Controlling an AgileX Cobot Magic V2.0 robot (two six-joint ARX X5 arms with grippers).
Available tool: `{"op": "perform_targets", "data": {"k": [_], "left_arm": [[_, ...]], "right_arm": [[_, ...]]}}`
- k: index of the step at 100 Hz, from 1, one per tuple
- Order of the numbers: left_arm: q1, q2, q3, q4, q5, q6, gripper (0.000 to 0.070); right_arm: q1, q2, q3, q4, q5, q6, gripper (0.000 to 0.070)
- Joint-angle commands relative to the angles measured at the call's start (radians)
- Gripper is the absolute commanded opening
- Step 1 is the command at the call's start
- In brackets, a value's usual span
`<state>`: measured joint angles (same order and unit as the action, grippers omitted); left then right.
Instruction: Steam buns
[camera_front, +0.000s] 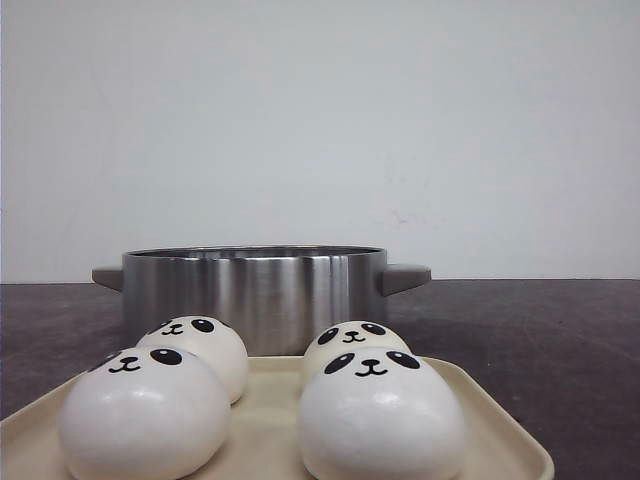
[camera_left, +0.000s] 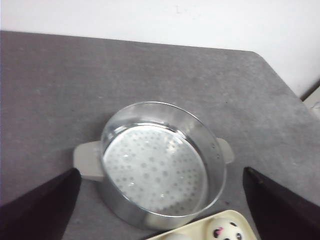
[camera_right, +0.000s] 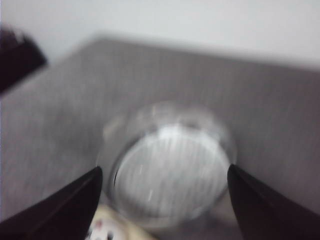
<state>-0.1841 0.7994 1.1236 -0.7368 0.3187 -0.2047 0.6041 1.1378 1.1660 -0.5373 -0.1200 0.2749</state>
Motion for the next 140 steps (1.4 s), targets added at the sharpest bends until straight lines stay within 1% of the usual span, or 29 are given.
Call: {"op": "perform_targets", "data": {"k": [1,10,17,27,51,65,81,96,119,134,140], "left_arm": [[-0.014,0.004,0.02,0.007,0.005,-0.024,0.0634],[-0.034,0.004,0.02,-0.001,0.005,-0.024,0.0634],[-0.048,0.004,0.02,-0.01,0.005,-0.024,0.0634],[-0.068,0.004,0.02,-0.023,0.005,-0.024,0.0634],[-0.106,0.005,0.02,-0.043,0.003,-0.019,0.0634],[-0.114,0.004,0.02,-0.042,0.003,-0.016,0.0634],[-0.127,0.005,0.02,-0.041,0.003,-0.016,0.0634],[-0.138,0.004,0.02,-0.043,0.003,-0.016,0.0634],[-0.146,0.005,0.02,-0.041,-0.008,-0.008,0.0634],[-0.146,0.005,0.02,-0.04,-0.012,-0.005,0.0634],[-0.146,0.005,0.02,-0.039,-0.012,-0.004,0.0634]], "right_arm": [[0.004,0.103,0.08,-0.147,-0.021,0.103,0.0499],[0.007,0.214,0.159,-0.311,-0.1,0.139,0.0499],[0.016,0.279,0.179,-0.385,-0.145,0.142,0.0499],[0.041,0.347,0.179,-0.436,-0.146,0.141,0.0499],[0.129,0.494,0.179,-0.383,-0.14,0.164,0.0499],[0.159,0.585,0.179,-0.391,-0.11,0.179,0.0499],[0.166,0.66,0.179,-0.403,-0.103,0.179,0.0499],[0.166,0.7,0.177,-0.422,-0.039,0.167,0.0499],[0.164,0.719,0.177,-0.354,-0.04,0.172,0.0497],[0.166,0.719,0.177,-0.338,-0.044,0.193,0.0476],[0.166,0.724,0.177,-0.338,-0.045,0.193,0.0445]]}}
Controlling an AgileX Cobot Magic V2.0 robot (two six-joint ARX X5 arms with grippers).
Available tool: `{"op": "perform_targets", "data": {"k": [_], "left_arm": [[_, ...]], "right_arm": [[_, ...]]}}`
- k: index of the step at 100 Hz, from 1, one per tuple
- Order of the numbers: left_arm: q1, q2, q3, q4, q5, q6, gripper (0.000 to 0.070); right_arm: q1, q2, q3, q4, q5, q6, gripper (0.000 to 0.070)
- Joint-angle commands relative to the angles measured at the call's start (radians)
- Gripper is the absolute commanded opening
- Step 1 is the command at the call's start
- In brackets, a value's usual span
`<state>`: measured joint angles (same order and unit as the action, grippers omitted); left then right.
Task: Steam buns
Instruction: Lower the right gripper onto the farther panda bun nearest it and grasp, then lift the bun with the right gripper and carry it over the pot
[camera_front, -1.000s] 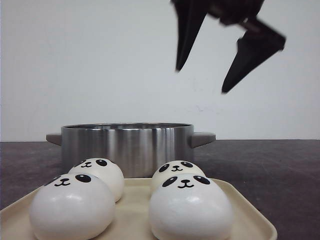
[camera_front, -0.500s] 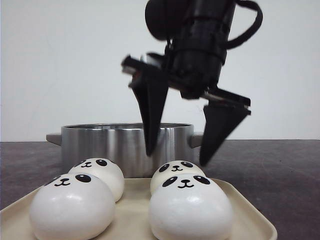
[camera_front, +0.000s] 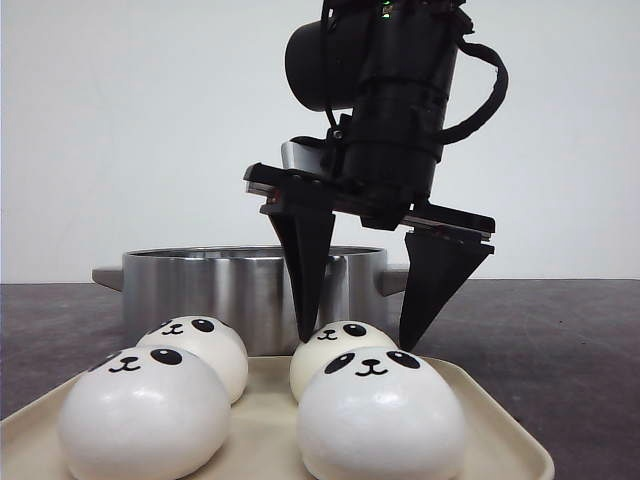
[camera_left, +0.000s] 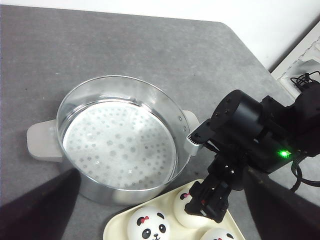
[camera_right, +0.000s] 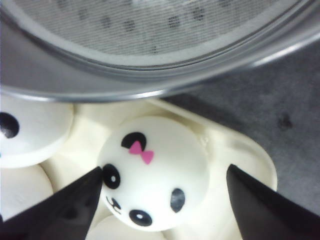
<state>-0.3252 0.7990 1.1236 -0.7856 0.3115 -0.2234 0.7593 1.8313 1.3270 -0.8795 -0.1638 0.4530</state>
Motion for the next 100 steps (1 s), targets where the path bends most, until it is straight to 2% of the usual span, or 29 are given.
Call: {"op": "perform_targets", "data": {"k": [1,24,34,37,40,47,65,84,100], "left_arm": [[-0.005,0.006,0.02,0.011,-0.005,0.014,0.0634],[-0.009,0.006,0.02,0.016,-0.005,0.022,0.0634],[-0.009,0.006,0.02,0.016,-0.005,0.022,0.0634],[-0.009,0.006,0.02,0.016,-0.005,0.022,0.0634],[-0.009,0.006,0.02,0.016,-0.005,0.022,0.0634],[-0.009,0.006,0.02,0.015,-0.005,0.022,0.0634],[-0.012,0.006,0.02,0.014,-0.005,0.022,0.0634],[-0.025,0.006,0.02,0.013,-0.005,0.022,0.0634],[-0.03,0.006,0.02,0.014,-0.005,0.022,0.0634]], "right_arm": [[0.011,0.033,0.016,0.005,-0.001,0.016,0.0442],[0.006,0.073,0.014,-0.014,-0.063,0.02,0.0434],[0.011,0.099,0.014,-0.014,-0.072,0.02,0.038],[0.011,0.106,0.014,-0.013,-0.072,0.019,0.0339],[0.011,0.11,0.014,-0.014,-0.07,0.019,0.0267],[0.011,0.111,0.014,-0.012,-0.064,0.011,0.0001],[0.016,0.072,0.014,-0.032,-0.063,-0.002,0.0007],[0.055,-0.077,0.037,-0.043,-0.064,-0.027,0.0007],[0.092,-0.208,0.087,-0.072,-0.102,-0.059,0.0007]]}}
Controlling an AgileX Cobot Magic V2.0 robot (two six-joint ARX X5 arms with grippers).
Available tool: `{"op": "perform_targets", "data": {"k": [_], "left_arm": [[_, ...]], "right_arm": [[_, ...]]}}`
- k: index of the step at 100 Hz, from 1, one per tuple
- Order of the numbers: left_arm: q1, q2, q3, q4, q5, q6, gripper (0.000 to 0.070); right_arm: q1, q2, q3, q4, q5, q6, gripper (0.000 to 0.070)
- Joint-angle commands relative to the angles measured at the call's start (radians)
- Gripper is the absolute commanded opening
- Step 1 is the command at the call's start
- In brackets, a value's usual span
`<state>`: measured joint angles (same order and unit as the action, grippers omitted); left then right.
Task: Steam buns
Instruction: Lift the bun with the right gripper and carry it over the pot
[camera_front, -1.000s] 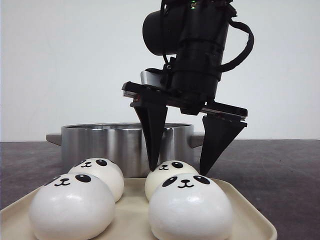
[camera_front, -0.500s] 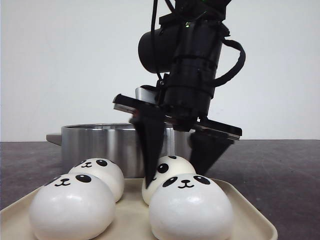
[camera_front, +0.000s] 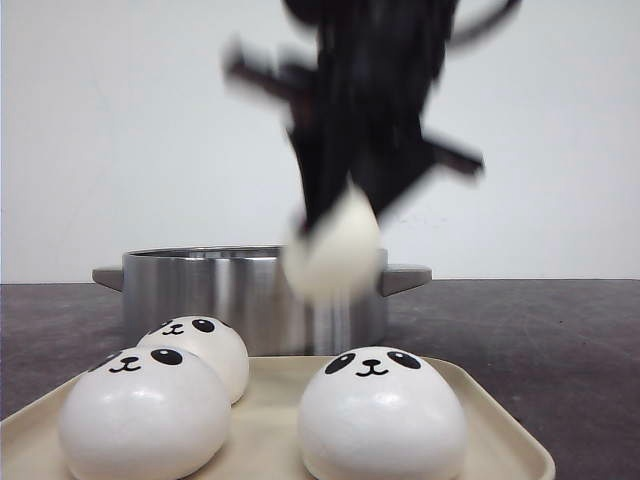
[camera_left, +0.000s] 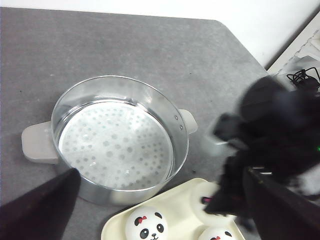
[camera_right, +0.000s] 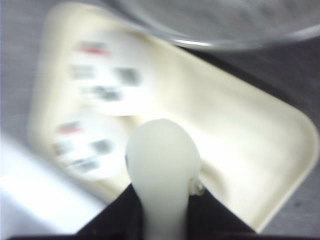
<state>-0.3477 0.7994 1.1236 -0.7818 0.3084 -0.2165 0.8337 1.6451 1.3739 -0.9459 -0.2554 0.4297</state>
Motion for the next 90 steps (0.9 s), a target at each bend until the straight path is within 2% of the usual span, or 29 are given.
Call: {"op": "perform_targets", "data": {"k": [1,14,26,33,44,67,90], "left_arm": [[-0.007,0.005,0.02,0.011,-0.002,0.015,0.0634],[-0.007,0.005,0.02,0.011,-0.002,0.015,0.0634],[-0.007,0.005,0.02,0.011,-0.002,0.015,0.0634],[-0.007,0.005,0.02,0.011,-0.002,0.015,0.0634],[-0.007,0.005,0.02,0.011,-0.002,0.016,0.0634],[-0.007,0.005,0.02,0.011,-0.002,0.015,0.0633],[-0.007,0.005,0.02,0.01,-0.002,0.015,0.0633]], "right_arm": [[0.019,-0.029,0.045,-0.007,-0.01,-0.039,0.0007],[0.024,-0.079,0.124,-0.003,0.003,-0.103,0.0007],[-0.012,-0.074,0.217,0.025,0.108,-0.175,0.0007],[-0.047,-0.052,0.255,0.08,0.132,-0.207,0.0007],[-0.122,0.005,0.301,0.158,0.095,-0.206,0.0006],[-0.232,0.228,0.454,0.16,-0.031,-0.211,0.0006],[-0.264,0.431,0.564,0.147,-0.033,-0.217,0.0006]]}}
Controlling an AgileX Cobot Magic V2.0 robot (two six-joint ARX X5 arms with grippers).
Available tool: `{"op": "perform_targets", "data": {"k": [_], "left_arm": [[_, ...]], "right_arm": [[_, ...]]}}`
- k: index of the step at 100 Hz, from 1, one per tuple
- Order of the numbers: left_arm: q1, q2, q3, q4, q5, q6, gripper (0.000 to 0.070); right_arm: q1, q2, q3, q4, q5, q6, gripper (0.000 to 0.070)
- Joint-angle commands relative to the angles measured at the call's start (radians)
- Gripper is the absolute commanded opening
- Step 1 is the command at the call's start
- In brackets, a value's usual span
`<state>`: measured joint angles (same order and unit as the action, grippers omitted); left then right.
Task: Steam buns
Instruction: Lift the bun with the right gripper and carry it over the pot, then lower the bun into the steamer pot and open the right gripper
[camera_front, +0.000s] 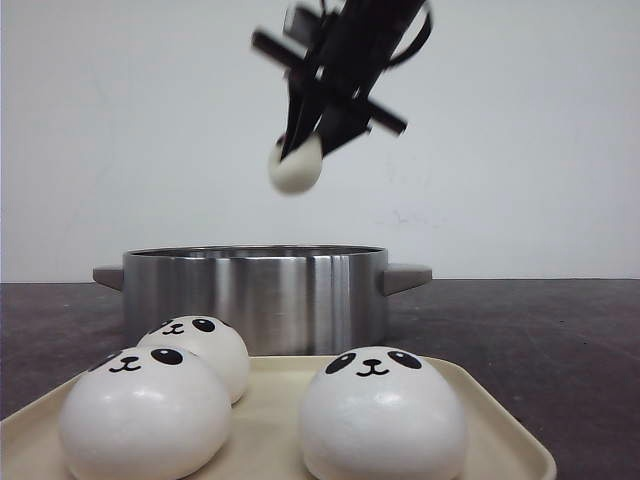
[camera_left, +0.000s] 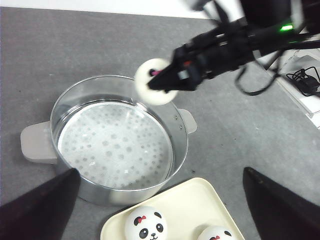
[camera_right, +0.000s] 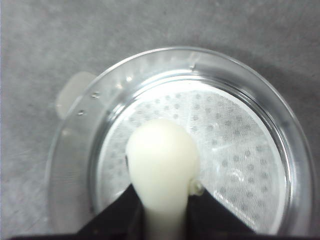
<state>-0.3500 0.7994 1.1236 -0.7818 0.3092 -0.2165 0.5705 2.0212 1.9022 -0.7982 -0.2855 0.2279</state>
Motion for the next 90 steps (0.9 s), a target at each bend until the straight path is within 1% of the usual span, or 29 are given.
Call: {"op": "perform_targets", "data": {"k": [1,28,46,52,66,79,90], "left_arm": [[-0.005,0.005,0.02,0.01,-0.002,0.015,0.0634],[-0.005,0.005,0.02,-0.012,-0.002,0.016,0.0633],[-0.005,0.005,0.02,-0.02,-0.002,0.017,0.0633],[-0.005,0.005,0.02,-0.02,-0.002,0.017,0.0633],[-0.005,0.005,0.02,-0.019,-0.003,0.018,0.0633],[-0.005,0.005,0.02,-0.019,-0.002,0.018,0.0633],[-0.005,0.005,0.02,-0.019,-0.002,0.018,0.0633]], "right_arm": [[-0.001,0.063,0.037,0.0,-0.003,-0.016,0.0006],[-0.043,0.193,0.037,0.014,0.002,-0.027,0.0006],[-0.066,0.241,0.037,0.014,-0.005,-0.027,0.0006],[-0.069,0.249,0.037,0.012,-0.016,-0.026,0.0006],[-0.069,0.26,0.037,0.013,-0.074,-0.027,0.0006],[-0.062,0.26,0.037,0.019,-0.08,-0.026,0.0006],[-0.061,0.26,0.037,0.005,-0.111,-0.018,0.0007]]}}
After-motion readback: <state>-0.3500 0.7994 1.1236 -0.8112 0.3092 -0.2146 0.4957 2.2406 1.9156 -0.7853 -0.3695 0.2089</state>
